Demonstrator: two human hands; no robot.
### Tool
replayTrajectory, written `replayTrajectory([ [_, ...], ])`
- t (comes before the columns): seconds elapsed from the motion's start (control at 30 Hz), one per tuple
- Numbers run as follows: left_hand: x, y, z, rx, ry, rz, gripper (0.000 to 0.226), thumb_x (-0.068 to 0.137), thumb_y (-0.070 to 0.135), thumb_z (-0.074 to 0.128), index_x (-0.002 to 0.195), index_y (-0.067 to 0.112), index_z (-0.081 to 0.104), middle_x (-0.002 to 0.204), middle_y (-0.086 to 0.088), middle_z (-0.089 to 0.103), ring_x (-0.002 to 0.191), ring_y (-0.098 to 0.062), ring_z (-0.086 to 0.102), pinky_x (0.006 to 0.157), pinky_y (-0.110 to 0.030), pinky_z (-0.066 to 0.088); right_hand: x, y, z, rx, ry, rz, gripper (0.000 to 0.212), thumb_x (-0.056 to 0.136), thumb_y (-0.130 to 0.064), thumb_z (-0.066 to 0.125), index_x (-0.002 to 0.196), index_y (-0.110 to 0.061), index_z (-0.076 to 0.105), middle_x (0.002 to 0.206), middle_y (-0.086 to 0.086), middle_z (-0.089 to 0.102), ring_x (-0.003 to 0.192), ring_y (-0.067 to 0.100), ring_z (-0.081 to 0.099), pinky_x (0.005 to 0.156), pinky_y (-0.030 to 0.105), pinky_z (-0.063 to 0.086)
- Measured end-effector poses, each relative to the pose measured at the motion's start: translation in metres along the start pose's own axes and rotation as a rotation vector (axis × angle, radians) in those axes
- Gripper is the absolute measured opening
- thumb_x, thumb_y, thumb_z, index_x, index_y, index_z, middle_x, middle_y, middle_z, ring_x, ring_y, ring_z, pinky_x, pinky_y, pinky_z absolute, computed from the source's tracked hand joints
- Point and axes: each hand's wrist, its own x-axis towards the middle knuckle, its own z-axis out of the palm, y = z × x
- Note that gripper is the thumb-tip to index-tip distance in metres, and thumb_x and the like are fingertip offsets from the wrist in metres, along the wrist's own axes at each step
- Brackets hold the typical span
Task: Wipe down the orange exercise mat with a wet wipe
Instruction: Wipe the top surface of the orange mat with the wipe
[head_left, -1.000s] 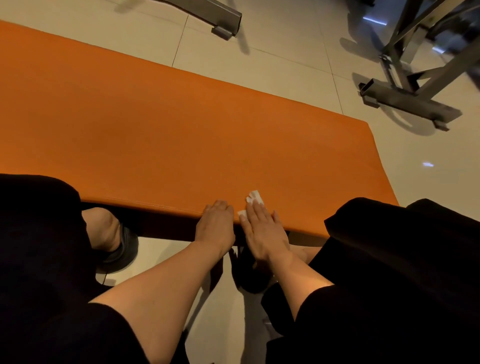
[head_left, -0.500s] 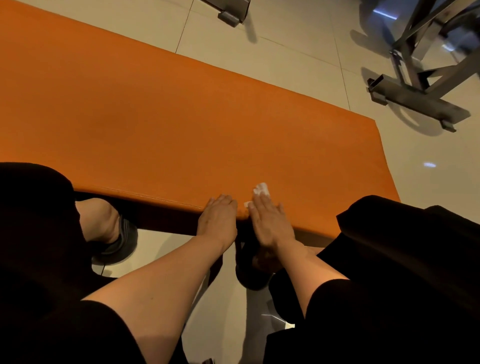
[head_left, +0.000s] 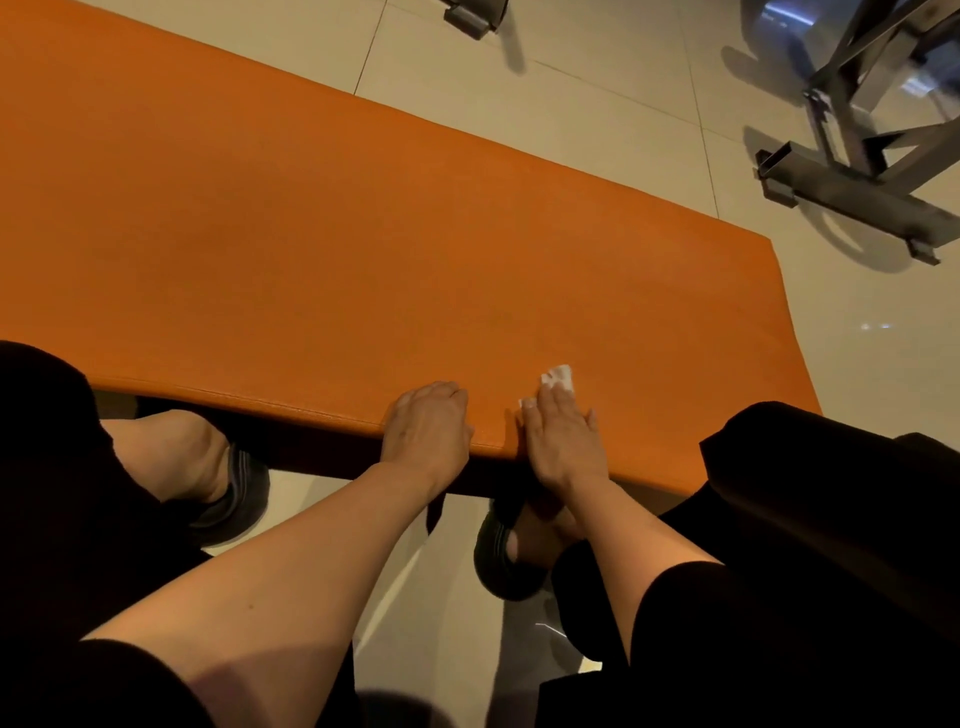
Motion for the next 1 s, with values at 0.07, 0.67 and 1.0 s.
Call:
replayTrajectory([
  [0.07, 0.004, 0.001, -0.001, 0.010, -0.006, -0.003, 0.046, 0.100, 0.032, 0.046, 0.143, 0.016, 0.042, 0.154, 0.000, 0.034, 0.142, -0.015, 0.028, 0.114, -0.030, 0.019, 0.002, -0.008, 0.002, -0.016, 0.001, 0.023, 0.060, 0.105, -0.043, 0.010, 0.156, -0.012, 0.005, 0.163, 0.005, -0.002, 0.150, 0.018, -0.004, 0.119, 0.036, -0.009],
  [0.67, 0.046, 0.006, -0.010, -0.010, -0.110, -0.120, 0.044, 0.096, 0.021, 0.050, 0.140, 0.017, 0.046, 0.154, -0.002, 0.034, 0.142, -0.018, 0.028, 0.113, -0.031, 0.021, 0.028, -0.017, -0.004, 0.037, -0.121, -0.295, 0.056, 0.105, -0.043, 0.015, 0.156, -0.023, 0.004, 0.163, -0.004, -0.006, 0.148, 0.008, -0.010, 0.114, 0.034, -0.017],
  [1.0, 0.067, 0.017, -0.009, -0.052, -0.099, -0.209, 0.040, 0.096, 0.021, 0.045, 0.136, 0.018, 0.049, 0.152, -0.002, 0.037, 0.140, -0.017, 0.031, 0.113, -0.032, 0.022, 0.055, -0.020, -0.013, 0.030, -0.198, -0.367, 0.055, 0.105, -0.043, 0.014, 0.155, -0.024, 0.002, 0.162, -0.005, -0.007, 0.148, 0.007, -0.012, 0.114, 0.036, -0.020],
])
